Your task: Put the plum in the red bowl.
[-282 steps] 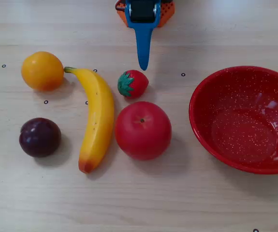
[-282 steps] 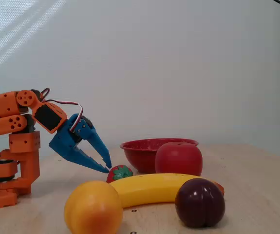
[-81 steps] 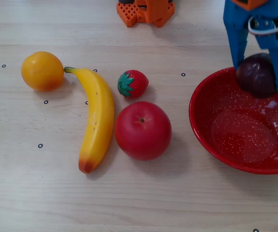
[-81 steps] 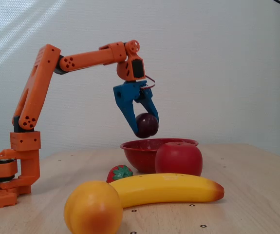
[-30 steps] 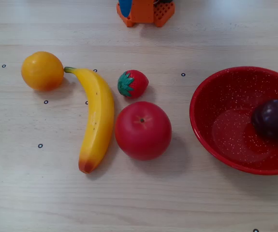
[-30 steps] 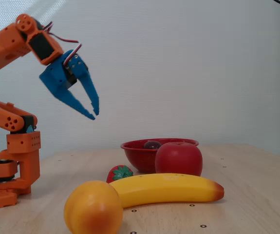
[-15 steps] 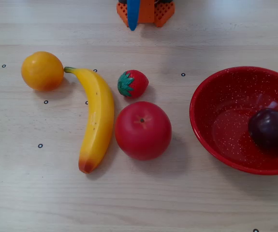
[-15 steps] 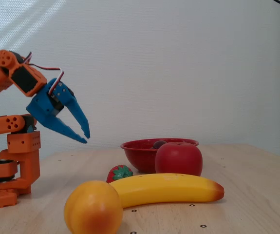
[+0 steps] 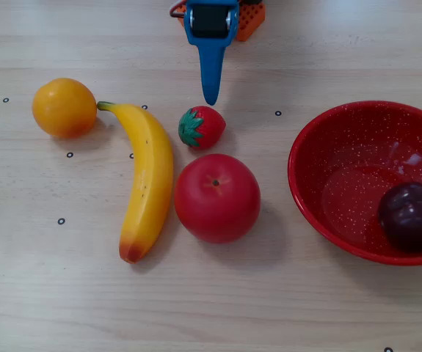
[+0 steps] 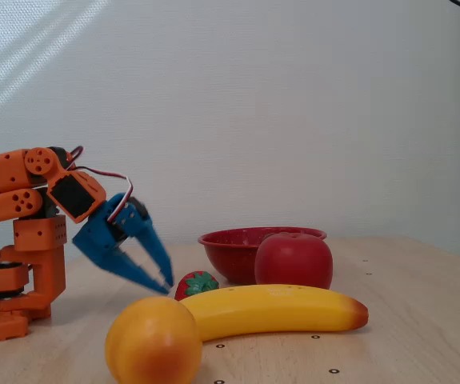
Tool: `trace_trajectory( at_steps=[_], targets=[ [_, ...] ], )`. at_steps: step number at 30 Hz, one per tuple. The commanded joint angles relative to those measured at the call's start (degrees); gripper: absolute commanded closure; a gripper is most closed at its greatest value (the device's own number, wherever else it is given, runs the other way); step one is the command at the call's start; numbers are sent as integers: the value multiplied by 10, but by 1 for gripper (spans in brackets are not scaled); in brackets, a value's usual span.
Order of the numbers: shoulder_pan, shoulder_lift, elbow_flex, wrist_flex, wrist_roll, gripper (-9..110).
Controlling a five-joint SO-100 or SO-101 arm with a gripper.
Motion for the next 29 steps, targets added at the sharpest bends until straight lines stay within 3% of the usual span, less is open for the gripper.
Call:
trace_trajectory(
  at_steps=[1,29],
  targets=[
    [14,4,4,-22,-29,101],
    [15,4,4,-19,-38,101]
  ],
)
